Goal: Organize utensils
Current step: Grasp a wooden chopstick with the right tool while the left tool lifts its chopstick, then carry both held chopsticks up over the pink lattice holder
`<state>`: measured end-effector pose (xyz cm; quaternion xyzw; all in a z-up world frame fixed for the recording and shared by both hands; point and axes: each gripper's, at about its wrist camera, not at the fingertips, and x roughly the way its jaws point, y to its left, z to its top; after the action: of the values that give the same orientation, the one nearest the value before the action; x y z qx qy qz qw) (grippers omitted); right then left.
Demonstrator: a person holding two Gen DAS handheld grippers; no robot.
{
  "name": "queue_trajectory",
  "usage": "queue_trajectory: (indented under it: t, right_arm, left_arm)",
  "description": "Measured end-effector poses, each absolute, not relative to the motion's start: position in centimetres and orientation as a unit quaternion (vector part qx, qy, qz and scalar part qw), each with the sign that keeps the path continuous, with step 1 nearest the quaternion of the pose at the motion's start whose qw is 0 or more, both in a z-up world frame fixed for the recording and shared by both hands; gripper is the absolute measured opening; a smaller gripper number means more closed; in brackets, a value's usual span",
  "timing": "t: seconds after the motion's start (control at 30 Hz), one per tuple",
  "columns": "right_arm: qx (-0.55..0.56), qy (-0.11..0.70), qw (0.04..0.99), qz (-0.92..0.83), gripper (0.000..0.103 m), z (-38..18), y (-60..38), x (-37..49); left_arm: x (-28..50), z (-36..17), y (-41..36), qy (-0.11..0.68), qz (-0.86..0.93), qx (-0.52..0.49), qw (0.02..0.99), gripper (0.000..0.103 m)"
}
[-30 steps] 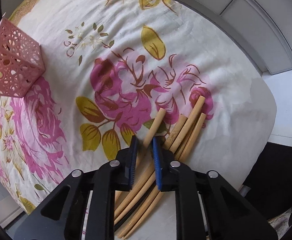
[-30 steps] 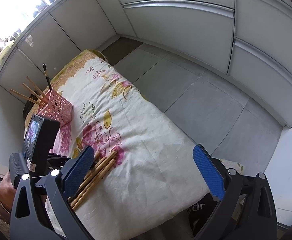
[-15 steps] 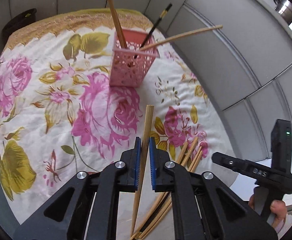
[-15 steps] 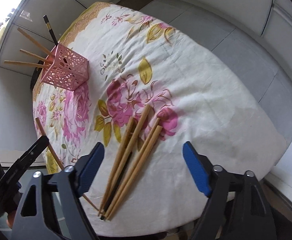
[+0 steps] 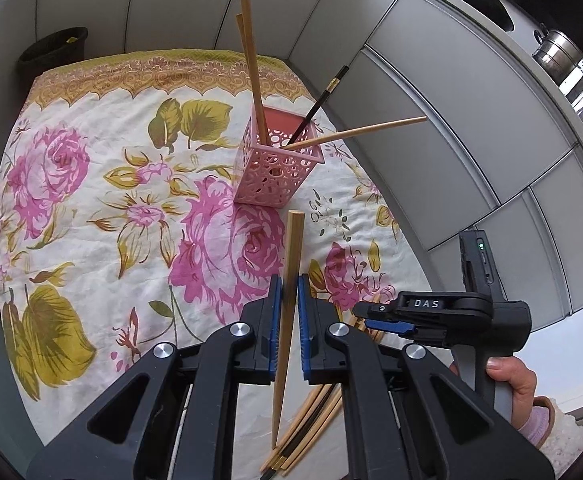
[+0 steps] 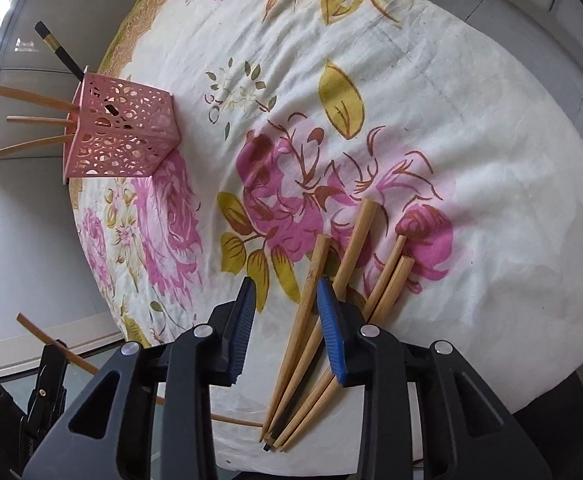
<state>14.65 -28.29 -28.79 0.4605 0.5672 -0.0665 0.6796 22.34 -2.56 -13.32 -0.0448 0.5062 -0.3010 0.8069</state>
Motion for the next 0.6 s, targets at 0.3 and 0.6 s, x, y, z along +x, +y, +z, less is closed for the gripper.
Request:
queue_trajectory:
  t: [0.3, 0.6]
  right_arm:
    - [0.361, 0.612, 0.693, -0.125, 0.010, -29.5, -25.7, 18.4]
    - [0.314, 0.502, 0.800, -0.097, 0.010, -27.1, -22.4, 16.2]
  left_arm:
    - [21.7, -10.8, -1.3, 0.474, -0.301, -0.053, 0.826, 0.007]
    - [18.9, -7.7, -0.7, 0.431, -0.293, -0.013, 0.853, 0.007]
